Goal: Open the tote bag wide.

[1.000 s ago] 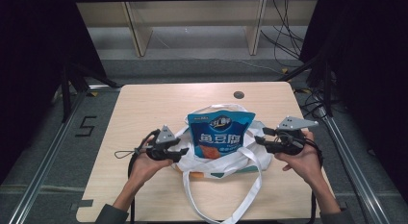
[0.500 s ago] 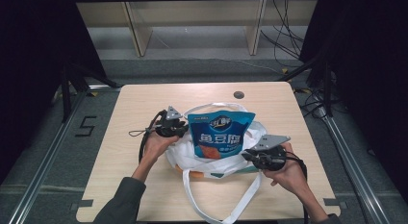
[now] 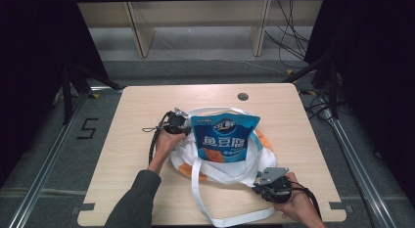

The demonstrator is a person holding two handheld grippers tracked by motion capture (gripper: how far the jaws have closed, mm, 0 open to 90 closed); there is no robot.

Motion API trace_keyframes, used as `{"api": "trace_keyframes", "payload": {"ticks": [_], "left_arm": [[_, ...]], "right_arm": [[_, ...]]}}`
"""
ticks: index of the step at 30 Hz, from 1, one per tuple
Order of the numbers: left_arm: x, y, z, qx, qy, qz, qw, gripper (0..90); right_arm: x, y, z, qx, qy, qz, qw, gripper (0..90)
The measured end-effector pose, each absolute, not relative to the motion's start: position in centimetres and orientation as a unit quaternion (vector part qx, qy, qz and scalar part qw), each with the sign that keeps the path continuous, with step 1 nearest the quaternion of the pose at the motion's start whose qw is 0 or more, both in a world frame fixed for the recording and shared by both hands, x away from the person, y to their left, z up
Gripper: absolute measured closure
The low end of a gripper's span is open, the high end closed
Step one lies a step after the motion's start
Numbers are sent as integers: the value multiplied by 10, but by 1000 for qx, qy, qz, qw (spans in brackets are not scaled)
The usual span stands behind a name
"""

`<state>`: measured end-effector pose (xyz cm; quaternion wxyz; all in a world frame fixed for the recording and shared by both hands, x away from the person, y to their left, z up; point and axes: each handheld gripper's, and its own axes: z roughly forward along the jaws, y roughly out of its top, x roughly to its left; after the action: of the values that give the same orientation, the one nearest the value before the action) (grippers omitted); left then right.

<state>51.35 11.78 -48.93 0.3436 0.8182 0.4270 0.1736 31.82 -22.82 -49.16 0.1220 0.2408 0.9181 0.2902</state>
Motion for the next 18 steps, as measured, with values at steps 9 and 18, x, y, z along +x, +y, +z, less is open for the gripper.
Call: {"api": "trace_keyframes", "payload": {"ticks": [9,18], "left_arm": [[484,126,-446,800,394,207,402,637],[505,121,-460,805,404,201,386,726]], "right_arm": [[327,-262,-404,282,831,450,165,528],[420,-250,-424,349,811,407,234,803]]}}
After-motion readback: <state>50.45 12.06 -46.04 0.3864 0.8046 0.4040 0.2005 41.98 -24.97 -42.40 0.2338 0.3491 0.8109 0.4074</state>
